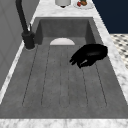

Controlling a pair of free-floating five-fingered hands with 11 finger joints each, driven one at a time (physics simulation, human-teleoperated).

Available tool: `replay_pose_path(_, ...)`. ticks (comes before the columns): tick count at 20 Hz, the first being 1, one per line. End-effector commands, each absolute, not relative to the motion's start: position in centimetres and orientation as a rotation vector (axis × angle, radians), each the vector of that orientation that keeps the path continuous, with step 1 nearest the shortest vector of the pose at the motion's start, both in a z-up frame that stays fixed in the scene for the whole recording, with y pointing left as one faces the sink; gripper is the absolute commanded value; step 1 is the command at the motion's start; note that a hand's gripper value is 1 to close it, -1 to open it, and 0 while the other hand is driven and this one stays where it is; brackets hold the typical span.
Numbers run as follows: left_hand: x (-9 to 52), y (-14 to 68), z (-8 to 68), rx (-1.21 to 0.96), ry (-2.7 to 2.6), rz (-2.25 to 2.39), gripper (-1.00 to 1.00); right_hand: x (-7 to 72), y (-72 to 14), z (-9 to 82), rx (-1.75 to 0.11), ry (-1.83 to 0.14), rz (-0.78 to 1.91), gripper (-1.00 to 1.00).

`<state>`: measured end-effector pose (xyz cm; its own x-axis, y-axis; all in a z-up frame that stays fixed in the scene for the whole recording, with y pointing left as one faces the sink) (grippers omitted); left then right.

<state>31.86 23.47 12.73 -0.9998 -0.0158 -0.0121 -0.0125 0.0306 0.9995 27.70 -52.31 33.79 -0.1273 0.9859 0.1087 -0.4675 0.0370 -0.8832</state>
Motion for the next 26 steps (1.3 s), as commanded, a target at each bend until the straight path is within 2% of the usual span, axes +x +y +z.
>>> replay_pose_path(1,31.9,23.5,12.7,0.031,-2.253,-2.185,0.00,30.1,-53.3,32.2,-0.759,-1.025,1.442,1.00)
replay_pose_path(12,31.9,23.5,12.7,0.031,-2.253,-2.185,0.00,35.5,-54.0,27.7,-0.787,-1.024,1.432,1.00)
replay_pose_path(20,31.9,23.5,12.7,0.031,-2.253,-2.185,0.00,35.4,-55.8,21.1,-0.835,-1.094,1.437,1.00)
replay_pose_path(26,31.9,23.5,12.7,0.031,-2.253,-2.185,0.00,38.5,-56.3,18.8,-0.778,-1.056,1.419,1.00)
